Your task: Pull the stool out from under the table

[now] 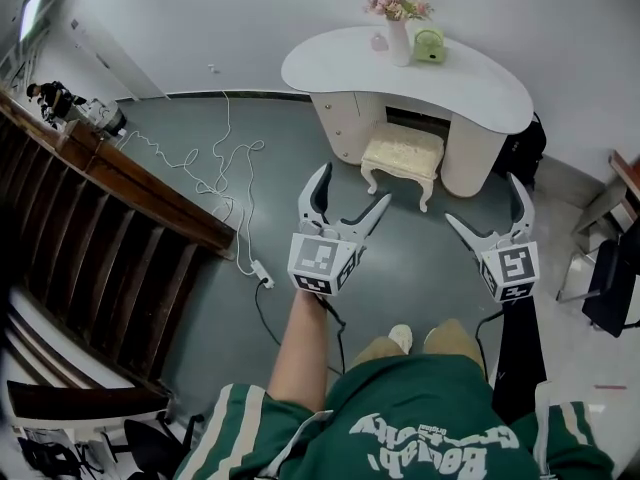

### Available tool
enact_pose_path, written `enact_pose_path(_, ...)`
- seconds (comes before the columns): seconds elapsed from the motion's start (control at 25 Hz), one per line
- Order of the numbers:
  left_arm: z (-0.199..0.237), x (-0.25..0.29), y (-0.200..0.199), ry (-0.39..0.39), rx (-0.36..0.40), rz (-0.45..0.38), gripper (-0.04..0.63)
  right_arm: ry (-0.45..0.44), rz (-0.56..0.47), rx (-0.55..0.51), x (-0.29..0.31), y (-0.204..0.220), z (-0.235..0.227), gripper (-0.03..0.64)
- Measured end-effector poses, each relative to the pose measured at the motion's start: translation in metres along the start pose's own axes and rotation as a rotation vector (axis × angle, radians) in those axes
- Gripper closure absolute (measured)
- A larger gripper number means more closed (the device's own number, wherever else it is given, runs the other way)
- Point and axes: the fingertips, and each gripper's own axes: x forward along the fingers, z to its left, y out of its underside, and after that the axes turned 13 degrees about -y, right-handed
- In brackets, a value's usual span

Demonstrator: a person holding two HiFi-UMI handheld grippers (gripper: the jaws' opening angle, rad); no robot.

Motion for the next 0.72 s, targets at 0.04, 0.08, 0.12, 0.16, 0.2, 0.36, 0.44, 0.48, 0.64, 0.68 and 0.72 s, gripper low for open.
enact_pose_path(0.04, 0.002, 0.002, 0.002, 0.003, -0.004, 0.003, 0.137, 0.001, -0.001, 0.000, 0.003, -0.001, -0.001, 0.018)
enact_pose_path(0.08, 0.004, 0.005, 0.003, 0.005, -0.009, 0.005, 0.137, 0.002, -0.003, 0.000, 0.007, -0.001, -0.003, 0.018)
enact_pose_path(0.12, 0.004, 0.007, 0.005, 0.007, -0.014, 0.007, 0.137, 0.000, -0.005, -0.001, 0.010, -0.001, -0.004, 0.018)
enact_pose_path(0.16, 0.005, 0.010, 0.006, 0.009, -0.017, 0.010, 0.137, -0.002, -0.007, -0.002, 0.013, -0.001, -0.005, 0.019)
enact_pose_path(0.2, 0.004, 0.013, 0.007, 0.012, -0.016, 0.013, 0.137, -0.005, -0.009, -0.003, 0.016, -0.001, -0.007, 0.018)
enact_pose_path(0.36, 0.009, 0.025, 0.014, 0.020, -0.001, 0.022, 0.137, -0.014, -0.027, 0.006, 0.033, 0.002, -0.016, 0.018)
enact_pose_path(0.44, 0.016, 0.031, 0.018, 0.013, 0.008, 0.026, 0.137, -0.019, -0.036, 0.010, 0.044, 0.004, -0.021, 0.019)
enact_pose_path(0.48, 0.020, 0.035, 0.020, 0.008, 0.011, 0.028, 0.137, -0.023, -0.039, 0.011, 0.050, 0.006, -0.023, 0.019)
enact_pose_path(0.64, 0.036, 0.057, 0.032, -0.016, 0.018, 0.039, 0.137, -0.048, -0.035, 0.019, 0.076, 0.019, -0.034, 0.020)
enact_pose_path(0.68, 0.039, 0.064, 0.034, -0.022, 0.021, 0.041, 0.137, -0.050, -0.035, 0.026, 0.084, 0.023, -0.039, 0.020)
enact_pose_path(0.72, 0.043, 0.072, 0.036, -0.026, 0.028, 0.041, 0.137, -0.050, -0.035, 0.036, 0.091, 0.027, -0.045, 0.020)
